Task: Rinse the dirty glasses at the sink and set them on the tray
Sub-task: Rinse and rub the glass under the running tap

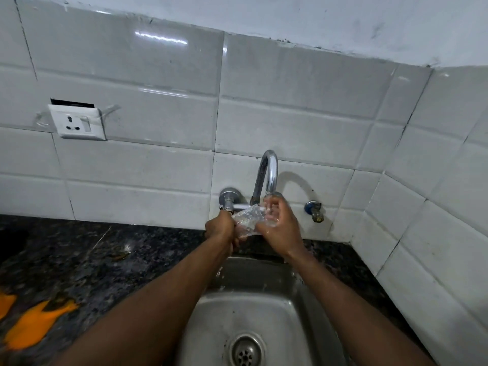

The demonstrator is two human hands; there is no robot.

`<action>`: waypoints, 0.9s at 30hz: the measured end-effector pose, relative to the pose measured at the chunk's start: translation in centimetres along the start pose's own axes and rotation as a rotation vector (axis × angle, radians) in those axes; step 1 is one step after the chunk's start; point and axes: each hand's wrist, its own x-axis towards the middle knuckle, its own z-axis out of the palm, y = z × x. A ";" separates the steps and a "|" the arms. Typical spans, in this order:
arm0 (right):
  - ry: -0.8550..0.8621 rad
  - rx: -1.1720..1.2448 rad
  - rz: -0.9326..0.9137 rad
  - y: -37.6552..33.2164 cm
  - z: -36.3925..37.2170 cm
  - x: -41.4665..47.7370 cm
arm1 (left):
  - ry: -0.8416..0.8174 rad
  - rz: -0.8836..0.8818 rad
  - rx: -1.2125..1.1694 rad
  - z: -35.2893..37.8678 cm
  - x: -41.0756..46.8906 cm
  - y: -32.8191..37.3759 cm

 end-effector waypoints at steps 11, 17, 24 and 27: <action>-0.222 0.028 0.241 -0.1 -0.7 1.3 | 0.138 0.140 0.158 1.5 1.4 -0.4; -0.788 -0.155 -0.008 1.1 -2.1 2.9 | -0.270 0.203 0.289 0.6 1.5 0.5; -0.681 -0.384 -0.438 2.5 -0.5 2.6 | -0.298 0.198 0.305 0.3 1.4 1.1; -0.632 -0.144 -0.083 1.5 -0.6 2.7 | -0.238 0.503 0.305 0.3 1.3 0.6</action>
